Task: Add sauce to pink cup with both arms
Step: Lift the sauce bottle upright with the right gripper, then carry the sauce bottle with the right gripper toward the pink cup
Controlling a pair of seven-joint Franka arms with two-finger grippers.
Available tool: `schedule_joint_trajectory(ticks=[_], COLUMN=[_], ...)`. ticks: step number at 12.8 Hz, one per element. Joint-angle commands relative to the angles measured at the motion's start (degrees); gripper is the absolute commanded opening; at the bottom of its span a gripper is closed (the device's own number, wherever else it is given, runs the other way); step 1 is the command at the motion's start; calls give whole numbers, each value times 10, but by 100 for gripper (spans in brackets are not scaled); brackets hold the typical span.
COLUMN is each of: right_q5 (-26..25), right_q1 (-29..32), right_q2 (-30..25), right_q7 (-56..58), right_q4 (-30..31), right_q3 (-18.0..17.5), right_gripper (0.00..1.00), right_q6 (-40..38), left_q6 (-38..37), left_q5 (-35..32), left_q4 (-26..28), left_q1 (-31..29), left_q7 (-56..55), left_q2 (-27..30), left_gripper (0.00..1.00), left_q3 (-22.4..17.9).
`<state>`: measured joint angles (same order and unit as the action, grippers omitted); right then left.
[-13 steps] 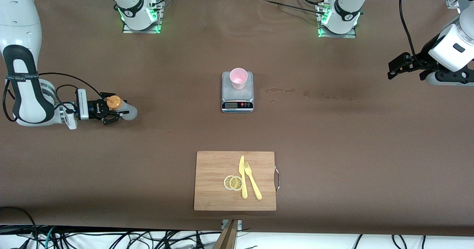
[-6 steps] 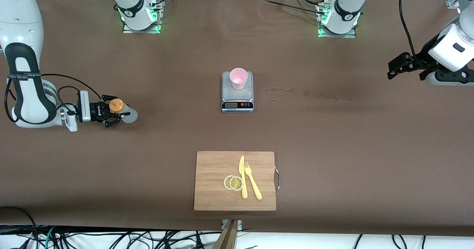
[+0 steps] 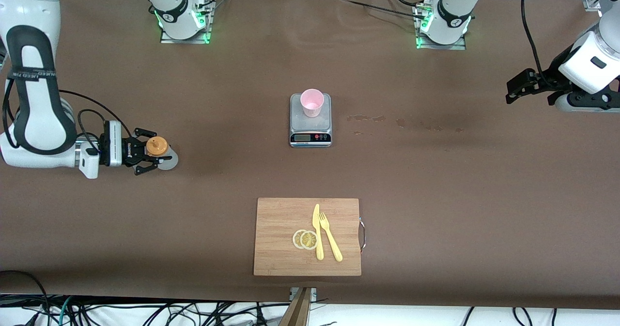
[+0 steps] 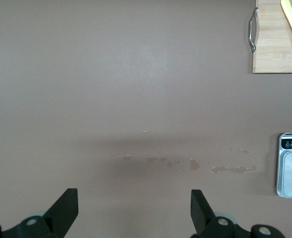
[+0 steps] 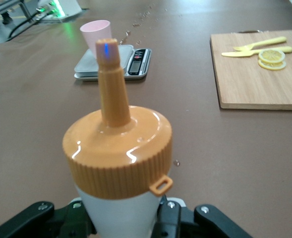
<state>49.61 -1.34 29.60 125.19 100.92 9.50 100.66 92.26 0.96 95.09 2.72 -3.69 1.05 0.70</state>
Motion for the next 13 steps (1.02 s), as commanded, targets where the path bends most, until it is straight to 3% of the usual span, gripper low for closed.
schedule_joint_trajectory(ticks=[1,6,13], right_q5=[-28,-121,-272], right_q1=[-69,-196,-346], right_q2=[-59,-96,-100], right_q7=[-89,-283,-482], right_q4=[38,41,42], right_q3=[20,33,37], right_gripper=[36,36,36], right_q6=[42,110,155], left_q6=[-13,-16,-17], left_q5=[14,14,14], left_q4=[-17,-17,-17], left_q1=[-3,0,2], left_q7=[-1,-2,-2], left_q2=[-8,-10,-10], left_gripper=[100,100,100], left_q3=[3,3,7])
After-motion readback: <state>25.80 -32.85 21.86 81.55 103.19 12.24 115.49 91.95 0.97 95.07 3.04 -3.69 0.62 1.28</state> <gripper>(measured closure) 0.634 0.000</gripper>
